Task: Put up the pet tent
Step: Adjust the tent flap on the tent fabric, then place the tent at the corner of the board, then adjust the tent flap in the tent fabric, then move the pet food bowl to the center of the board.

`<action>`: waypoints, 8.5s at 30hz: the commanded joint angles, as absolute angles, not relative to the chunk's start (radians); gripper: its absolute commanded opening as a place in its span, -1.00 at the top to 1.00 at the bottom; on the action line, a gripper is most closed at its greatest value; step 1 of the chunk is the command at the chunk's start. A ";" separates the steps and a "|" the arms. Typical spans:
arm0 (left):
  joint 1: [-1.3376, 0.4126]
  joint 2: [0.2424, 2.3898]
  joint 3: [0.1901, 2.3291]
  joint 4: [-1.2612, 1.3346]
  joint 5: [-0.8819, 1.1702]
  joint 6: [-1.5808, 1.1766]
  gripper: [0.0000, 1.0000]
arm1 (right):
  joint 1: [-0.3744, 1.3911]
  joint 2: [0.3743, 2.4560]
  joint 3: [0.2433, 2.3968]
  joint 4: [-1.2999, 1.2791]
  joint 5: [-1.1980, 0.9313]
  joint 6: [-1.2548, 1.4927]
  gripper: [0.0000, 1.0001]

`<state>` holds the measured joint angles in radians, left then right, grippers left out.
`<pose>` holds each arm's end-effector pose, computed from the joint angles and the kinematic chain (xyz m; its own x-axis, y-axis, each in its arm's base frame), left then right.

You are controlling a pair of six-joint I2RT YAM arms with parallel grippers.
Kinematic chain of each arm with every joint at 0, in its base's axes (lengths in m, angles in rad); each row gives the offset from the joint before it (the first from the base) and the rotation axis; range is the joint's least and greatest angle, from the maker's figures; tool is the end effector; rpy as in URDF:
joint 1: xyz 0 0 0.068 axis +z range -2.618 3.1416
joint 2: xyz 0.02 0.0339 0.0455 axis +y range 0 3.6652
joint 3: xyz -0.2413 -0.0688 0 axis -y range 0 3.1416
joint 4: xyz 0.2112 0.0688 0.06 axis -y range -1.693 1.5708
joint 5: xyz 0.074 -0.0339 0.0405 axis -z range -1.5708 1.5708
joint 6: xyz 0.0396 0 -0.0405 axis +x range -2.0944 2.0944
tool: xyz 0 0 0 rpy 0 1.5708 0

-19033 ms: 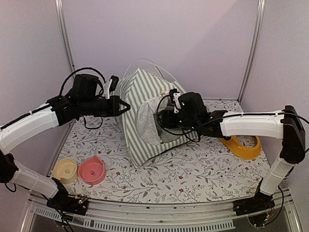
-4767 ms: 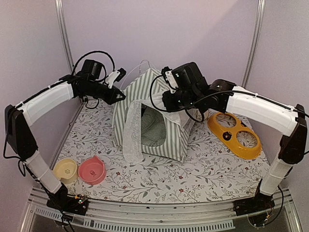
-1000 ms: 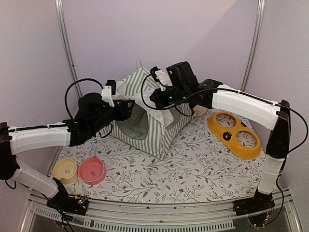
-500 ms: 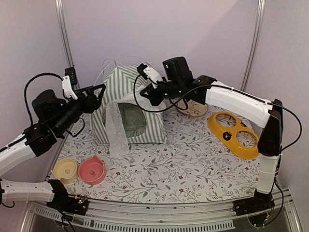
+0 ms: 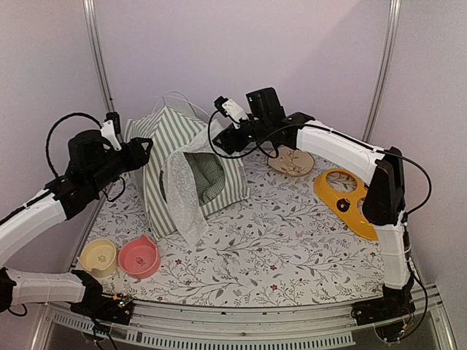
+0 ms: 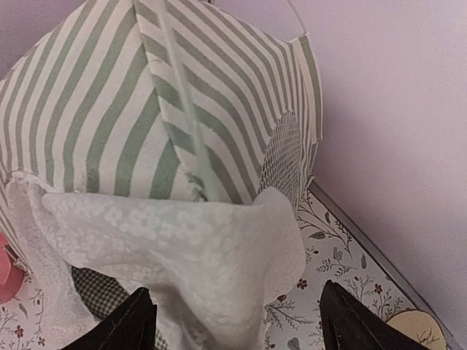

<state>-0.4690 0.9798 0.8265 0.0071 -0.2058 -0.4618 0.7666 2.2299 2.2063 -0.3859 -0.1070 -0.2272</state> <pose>0.1954 -0.0900 0.3245 -0.2331 -0.3708 -0.8990 0.1768 0.8929 -0.4142 0.3459 0.3390 0.3141 -0.1082 -0.4151 -0.9033 -0.8053 0.5693 -0.1652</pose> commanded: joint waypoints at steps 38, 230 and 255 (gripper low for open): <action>-0.334 1.254 0.998 0.015 -0.094 -0.399 1.00 | 0.789 2.182 1.663 0.517 0.370 -0.408 0.01; -0.750 1.092 0.629 -0.090 -0.221 -0.713 -0.99 | 0.893 1.417 1.069 0.023 -0.019 0.184 -0.44; -0.870 0.949 0.294 -0.191 -0.154 -0.921 -0.99 | 0.295 1.458 0.831 -0.061 0.012 0.503 -0.98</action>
<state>-0.8577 0.8841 0.3016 -0.3389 -0.1799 -0.9337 0.4061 1.4944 0.8833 -0.0715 -0.0082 0.4179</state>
